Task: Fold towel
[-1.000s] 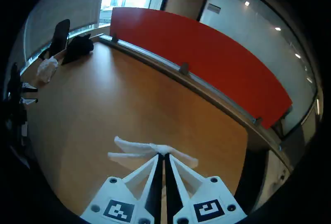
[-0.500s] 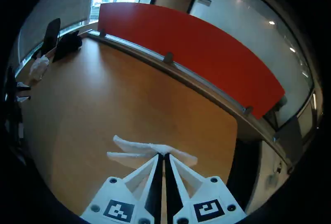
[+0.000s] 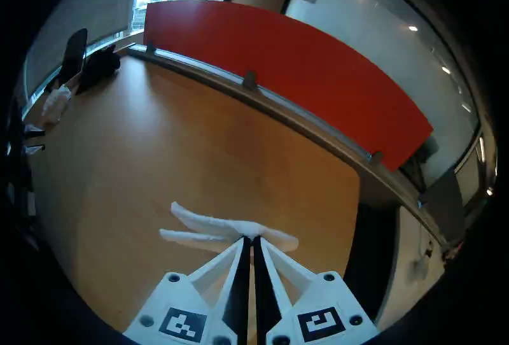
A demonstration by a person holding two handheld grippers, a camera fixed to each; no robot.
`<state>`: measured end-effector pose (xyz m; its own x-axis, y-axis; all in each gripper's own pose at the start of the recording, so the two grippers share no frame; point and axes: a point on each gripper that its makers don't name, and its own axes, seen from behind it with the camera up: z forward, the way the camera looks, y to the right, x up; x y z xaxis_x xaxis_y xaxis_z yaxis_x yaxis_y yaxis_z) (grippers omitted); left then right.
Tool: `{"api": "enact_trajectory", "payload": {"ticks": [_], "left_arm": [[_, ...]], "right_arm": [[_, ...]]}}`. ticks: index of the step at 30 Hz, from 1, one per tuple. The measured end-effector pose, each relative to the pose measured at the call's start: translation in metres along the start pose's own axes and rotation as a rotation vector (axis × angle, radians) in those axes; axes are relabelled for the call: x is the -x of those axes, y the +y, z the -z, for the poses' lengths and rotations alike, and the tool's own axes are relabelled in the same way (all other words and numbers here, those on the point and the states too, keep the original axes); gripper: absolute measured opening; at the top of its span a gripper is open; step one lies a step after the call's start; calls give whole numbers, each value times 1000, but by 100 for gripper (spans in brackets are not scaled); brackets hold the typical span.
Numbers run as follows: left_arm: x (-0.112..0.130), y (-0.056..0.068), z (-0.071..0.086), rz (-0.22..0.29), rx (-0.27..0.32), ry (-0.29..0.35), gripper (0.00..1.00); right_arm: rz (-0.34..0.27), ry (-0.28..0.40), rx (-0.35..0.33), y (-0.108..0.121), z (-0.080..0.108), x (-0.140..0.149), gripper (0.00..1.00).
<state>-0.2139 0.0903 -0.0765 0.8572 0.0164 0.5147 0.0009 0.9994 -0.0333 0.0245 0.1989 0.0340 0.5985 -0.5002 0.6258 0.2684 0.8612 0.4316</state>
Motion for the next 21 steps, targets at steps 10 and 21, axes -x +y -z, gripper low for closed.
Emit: {"api": "enact_trajectory", "payload": {"ticks": [10, 21], "left_arm": [[-2, 2, -1, -5, 5, -1, 92], [0, 3, 0, -14, 11, -6, 92]], "right_arm": [[-31, -49, 20, 7, 12, 43, 3], [-76, -120, 33, 4, 24, 101, 3]]}}
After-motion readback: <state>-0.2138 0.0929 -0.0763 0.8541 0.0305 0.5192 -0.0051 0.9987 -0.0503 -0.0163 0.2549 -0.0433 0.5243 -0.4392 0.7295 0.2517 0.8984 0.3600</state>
